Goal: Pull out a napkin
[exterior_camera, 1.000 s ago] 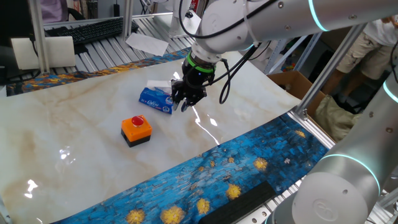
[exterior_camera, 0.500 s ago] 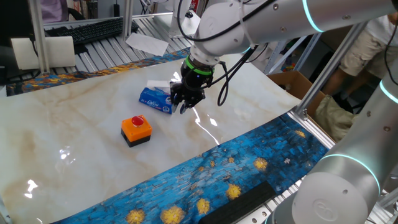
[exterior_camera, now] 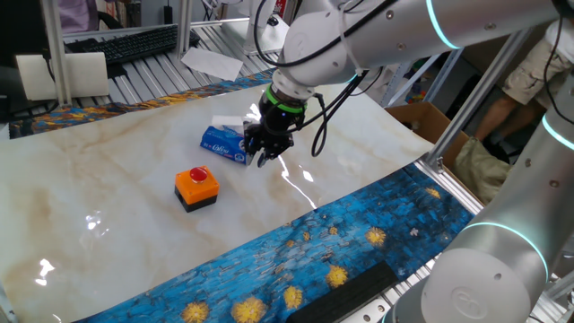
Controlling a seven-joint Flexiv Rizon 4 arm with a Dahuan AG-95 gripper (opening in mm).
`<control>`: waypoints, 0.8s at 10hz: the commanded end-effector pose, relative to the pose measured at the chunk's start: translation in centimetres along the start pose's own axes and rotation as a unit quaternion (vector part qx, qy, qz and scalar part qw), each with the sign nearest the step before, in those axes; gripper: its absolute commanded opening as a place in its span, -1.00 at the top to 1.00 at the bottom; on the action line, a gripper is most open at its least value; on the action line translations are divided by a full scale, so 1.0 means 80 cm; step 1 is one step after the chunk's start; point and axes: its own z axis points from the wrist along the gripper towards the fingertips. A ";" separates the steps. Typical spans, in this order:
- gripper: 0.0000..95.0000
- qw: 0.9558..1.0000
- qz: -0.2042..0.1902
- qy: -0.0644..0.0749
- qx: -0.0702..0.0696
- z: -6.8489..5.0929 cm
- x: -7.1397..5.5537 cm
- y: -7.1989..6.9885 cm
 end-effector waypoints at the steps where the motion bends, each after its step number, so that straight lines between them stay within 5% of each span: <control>1: 0.60 1.000 -0.001 0.000 -0.001 0.003 -0.001 0.000; 8: 0.60 1.000 0.002 0.002 -0.005 0.012 -0.001 -0.001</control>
